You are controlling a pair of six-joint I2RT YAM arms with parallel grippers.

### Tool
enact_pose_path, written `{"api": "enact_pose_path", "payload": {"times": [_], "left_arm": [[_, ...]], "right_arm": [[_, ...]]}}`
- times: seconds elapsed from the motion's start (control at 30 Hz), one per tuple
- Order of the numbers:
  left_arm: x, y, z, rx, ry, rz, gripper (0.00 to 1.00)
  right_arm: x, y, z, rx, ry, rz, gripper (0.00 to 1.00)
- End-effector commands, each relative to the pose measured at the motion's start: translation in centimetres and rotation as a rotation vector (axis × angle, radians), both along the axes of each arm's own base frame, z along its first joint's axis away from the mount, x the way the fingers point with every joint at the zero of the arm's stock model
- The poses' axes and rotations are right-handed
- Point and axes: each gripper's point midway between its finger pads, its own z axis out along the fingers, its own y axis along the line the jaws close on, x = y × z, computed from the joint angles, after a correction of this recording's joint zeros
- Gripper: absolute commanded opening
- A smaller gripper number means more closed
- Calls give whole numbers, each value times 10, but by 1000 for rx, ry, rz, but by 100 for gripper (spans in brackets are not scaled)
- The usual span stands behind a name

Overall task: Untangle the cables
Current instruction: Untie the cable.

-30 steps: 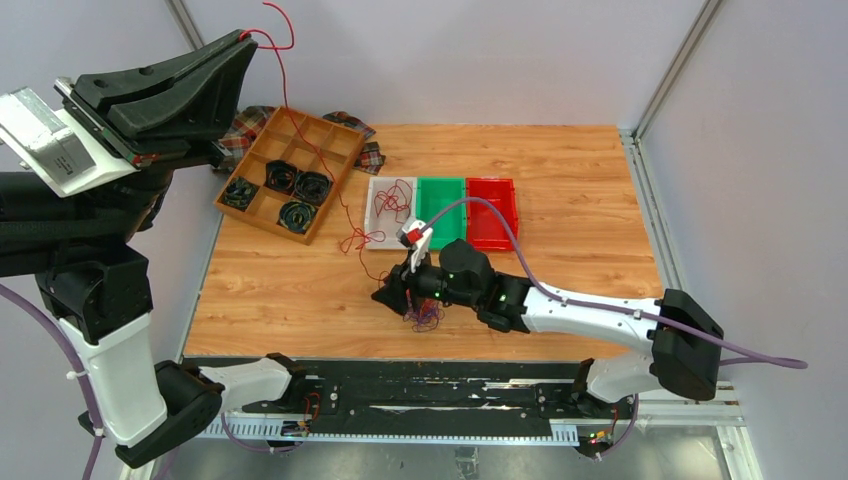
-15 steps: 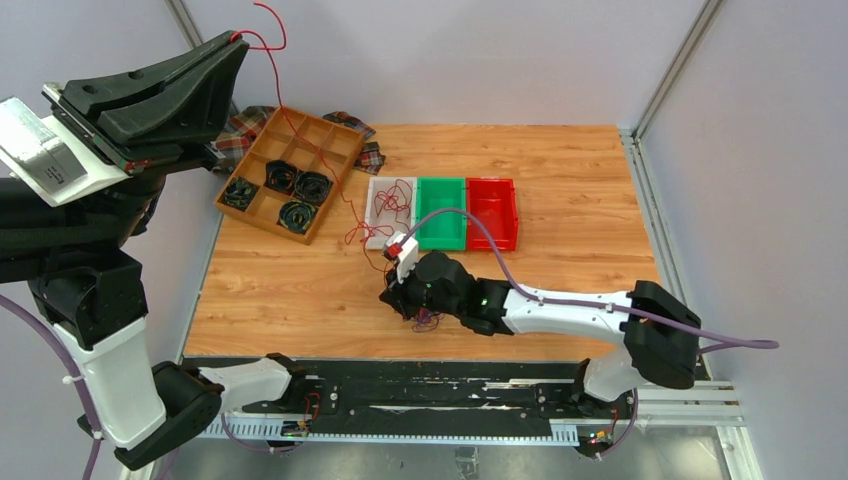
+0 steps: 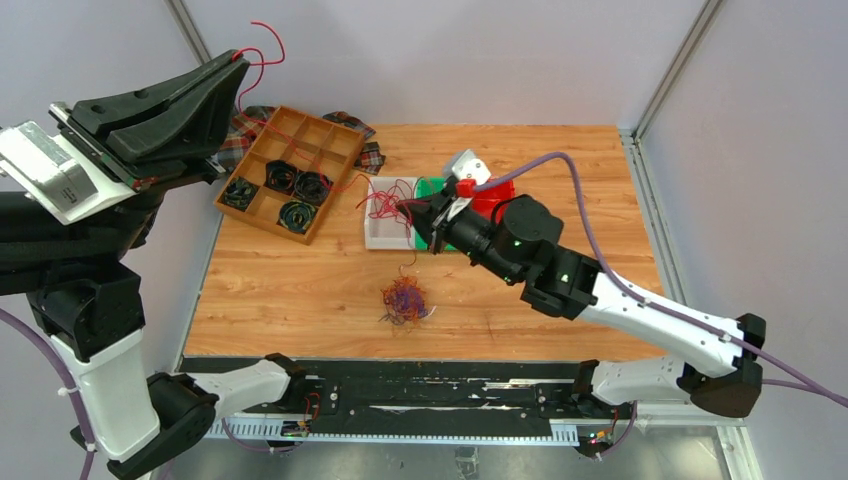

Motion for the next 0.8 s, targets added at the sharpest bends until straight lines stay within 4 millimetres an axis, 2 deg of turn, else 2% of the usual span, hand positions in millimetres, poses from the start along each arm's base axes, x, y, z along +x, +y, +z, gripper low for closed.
{"api": "enact_pose_path", "payload": {"times": [0.0, 0.03, 0.17, 0.23, 0.3, 0.37, 0.4, 0.47, 0.6, 0.77], "left_arm": [[2, 0, -7, 10, 5, 13, 0], [3, 0, -10, 15, 11, 12, 0], [14, -9, -28, 48, 60, 4, 0], [22, -14, -39, 70, 85, 4, 0], [27, -16, -45, 83, 102, 6, 0], [30, -18, -47, 88, 114, 7, 0], [31, -18, -48, 91, 118, 4, 0], [32, -22, -54, 100, 135, -10, 0], [42, -31, -74, 116, 206, -41, 0], [72, -56, -123, 176, 352, -87, 0]], "right_arm": [[11, -24, 37, -15, -108, -74, 0], [13, -28, 47, -8, -124, -89, 1], [24, -43, 61, -6, -152, -145, 1], [26, -52, 75, 17, -166, -159, 1], [22, -64, 101, 51, -200, -161, 1], [11, -75, 136, 108, -243, -144, 0], [8, -79, 147, 119, -258, -139, 1], [8, -82, 158, 110, -281, -148, 1], [24, -88, 149, 86, -260, -219, 1], [49, -88, 114, 70, -163, -247, 1]]}}
